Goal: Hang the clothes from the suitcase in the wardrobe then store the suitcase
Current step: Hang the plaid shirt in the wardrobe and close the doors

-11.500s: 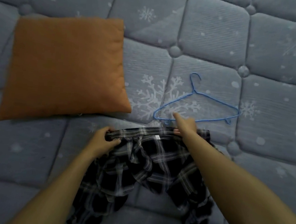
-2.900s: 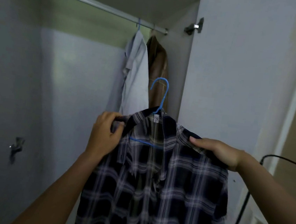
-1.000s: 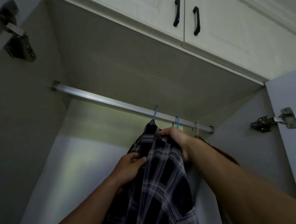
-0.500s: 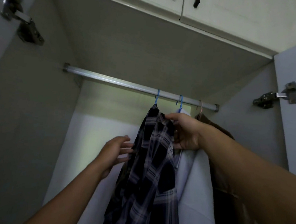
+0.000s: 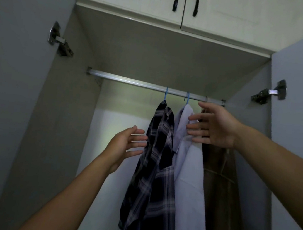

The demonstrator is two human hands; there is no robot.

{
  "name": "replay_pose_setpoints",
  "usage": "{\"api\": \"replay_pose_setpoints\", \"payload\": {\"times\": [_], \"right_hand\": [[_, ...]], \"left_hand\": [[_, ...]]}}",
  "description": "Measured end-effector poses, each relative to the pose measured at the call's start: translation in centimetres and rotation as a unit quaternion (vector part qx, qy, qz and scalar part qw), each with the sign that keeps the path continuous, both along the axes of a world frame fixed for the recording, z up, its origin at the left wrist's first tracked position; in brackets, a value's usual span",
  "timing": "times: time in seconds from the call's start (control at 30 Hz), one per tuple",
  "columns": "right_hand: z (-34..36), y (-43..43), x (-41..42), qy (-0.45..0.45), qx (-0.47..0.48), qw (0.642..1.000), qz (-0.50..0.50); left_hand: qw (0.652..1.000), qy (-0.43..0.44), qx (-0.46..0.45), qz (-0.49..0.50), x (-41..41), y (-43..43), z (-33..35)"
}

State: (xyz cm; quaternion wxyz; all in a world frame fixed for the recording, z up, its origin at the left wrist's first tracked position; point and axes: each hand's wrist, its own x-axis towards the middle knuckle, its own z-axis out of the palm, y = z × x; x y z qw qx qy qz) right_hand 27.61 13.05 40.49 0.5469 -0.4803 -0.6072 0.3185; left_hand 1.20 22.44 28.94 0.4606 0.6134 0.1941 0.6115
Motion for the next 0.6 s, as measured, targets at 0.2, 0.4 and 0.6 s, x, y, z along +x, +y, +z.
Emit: {"api": "replay_pose_setpoints", "payload": {"times": [0.2,0.4,0.6], "right_hand": [[-0.6,-6.7,1.7,0.02,0.017,0.999,-0.032],[-3.9,-13.2,3.1,0.061,0.058,0.993,-0.077],[-7.3,-22.0,2.8,0.055,0.063,0.987,-0.14]], "left_hand": [[0.999,0.021,0.01,-0.035,0.7,-4.5,-0.7],[0.996,0.005,-0.018,-0.085,1.7,-8.5,-2.5],[0.986,0.019,-0.053,-0.16,5.3,-12.7,-6.0]]}}
